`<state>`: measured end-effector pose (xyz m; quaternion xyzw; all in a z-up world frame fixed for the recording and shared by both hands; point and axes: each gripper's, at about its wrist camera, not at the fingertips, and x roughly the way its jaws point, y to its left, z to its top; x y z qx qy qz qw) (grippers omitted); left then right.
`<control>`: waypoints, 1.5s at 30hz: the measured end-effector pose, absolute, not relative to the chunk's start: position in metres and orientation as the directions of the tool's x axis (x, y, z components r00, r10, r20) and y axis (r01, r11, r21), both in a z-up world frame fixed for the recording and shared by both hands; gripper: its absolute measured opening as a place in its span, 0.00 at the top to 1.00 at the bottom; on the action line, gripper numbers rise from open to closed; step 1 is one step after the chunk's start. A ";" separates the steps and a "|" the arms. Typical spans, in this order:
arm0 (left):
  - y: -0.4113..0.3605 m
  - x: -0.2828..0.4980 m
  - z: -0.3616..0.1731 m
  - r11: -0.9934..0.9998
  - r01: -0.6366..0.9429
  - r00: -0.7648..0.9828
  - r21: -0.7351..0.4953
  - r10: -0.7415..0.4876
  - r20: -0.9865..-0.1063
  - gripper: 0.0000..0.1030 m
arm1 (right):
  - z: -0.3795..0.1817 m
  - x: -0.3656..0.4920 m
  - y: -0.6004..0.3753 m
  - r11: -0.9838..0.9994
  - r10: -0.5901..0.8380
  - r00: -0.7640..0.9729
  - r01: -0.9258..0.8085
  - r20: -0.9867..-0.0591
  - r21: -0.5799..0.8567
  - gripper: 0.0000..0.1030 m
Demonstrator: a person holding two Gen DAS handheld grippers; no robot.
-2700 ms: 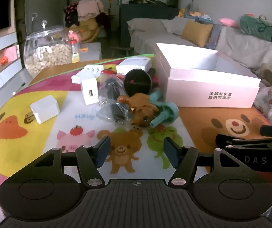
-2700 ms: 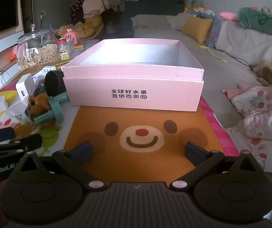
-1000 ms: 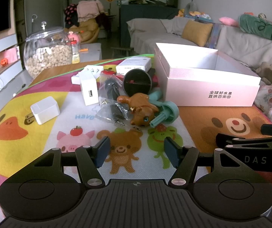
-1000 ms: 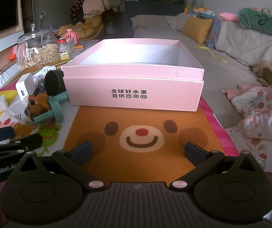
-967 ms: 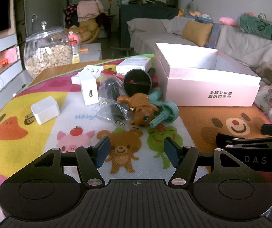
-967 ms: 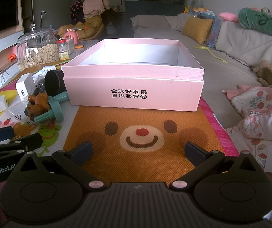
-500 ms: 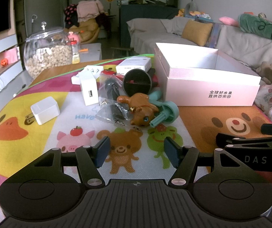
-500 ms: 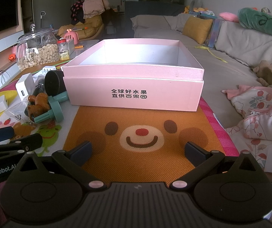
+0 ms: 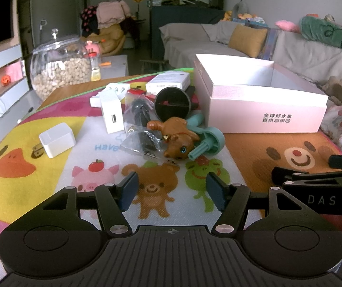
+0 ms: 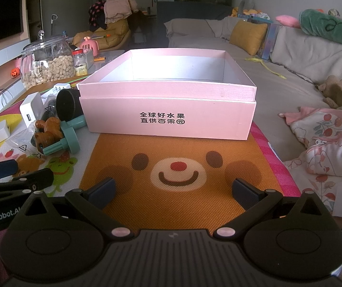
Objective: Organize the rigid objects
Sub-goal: 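Move the left tool to the white charger block and close on it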
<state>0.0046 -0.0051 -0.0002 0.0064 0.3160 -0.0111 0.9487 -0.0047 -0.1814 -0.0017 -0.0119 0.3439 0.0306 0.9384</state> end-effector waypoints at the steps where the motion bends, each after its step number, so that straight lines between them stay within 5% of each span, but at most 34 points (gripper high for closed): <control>1: -0.003 0.003 0.000 1.000 0.027 0.800 0.007 -0.017 -0.599 0.34 | -0.001 -0.005 -0.182 0.998 0.049 0.762 -0.066 -0.646 -0.002 0.00; 8: 0.001 0.003 0.001 0.999 0.034 0.801 -0.012 -0.035 -0.598 0.35 | -0.002 -0.004 -0.182 0.998 0.051 0.759 -0.066 -0.649 0.001 0.00; 14: 0.030 -0.003 0.014 0.968 0.168 0.792 -0.185 -0.245 -0.560 0.36 | 0.002 0.001 -0.184 0.994 0.086 0.713 -0.110 -0.695 0.010 0.00; 19: 0.086 -0.004 0.041 0.992 0.092 0.879 -0.081 -0.119 -0.462 0.36 | 0.005 0.003 -0.185 0.989 0.107 0.689 -0.148 -0.717 0.006 0.00; 27: 0.148 0.058 0.026 0.979 0.170 0.774 -0.112 -0.203 -0.600 0.36 | 0.005 0.003 -0.185 0.990 0.096 0.684 -0.141 -0.723 -0.002 0.00; 34: 0.167 0.075 0.019 0.970 0.181 0.757 -0.165 -0.244 -0.606 0.37 | 0.005 0.002 -0.188 0.991 0.097 0.689 -0.137 -0.718 0.002 0.00; 41: 0.147 0.056 0.016 0.940 0.331 0.697 -0.084 -0.303 -0.650 0.37 | 0.006 -0.001 -0.190 0.990 0.112 0.696 -0.141 -0.709 0.017 0.00; 45: 0.132 0.038 0.015 0.943 0.330 0.745 0.046 -0.230 -0.625 0.36 | 0.006 -0.002 -0.190 0.990 0.109 0.696 -0.143 -0.709 0.012 0.00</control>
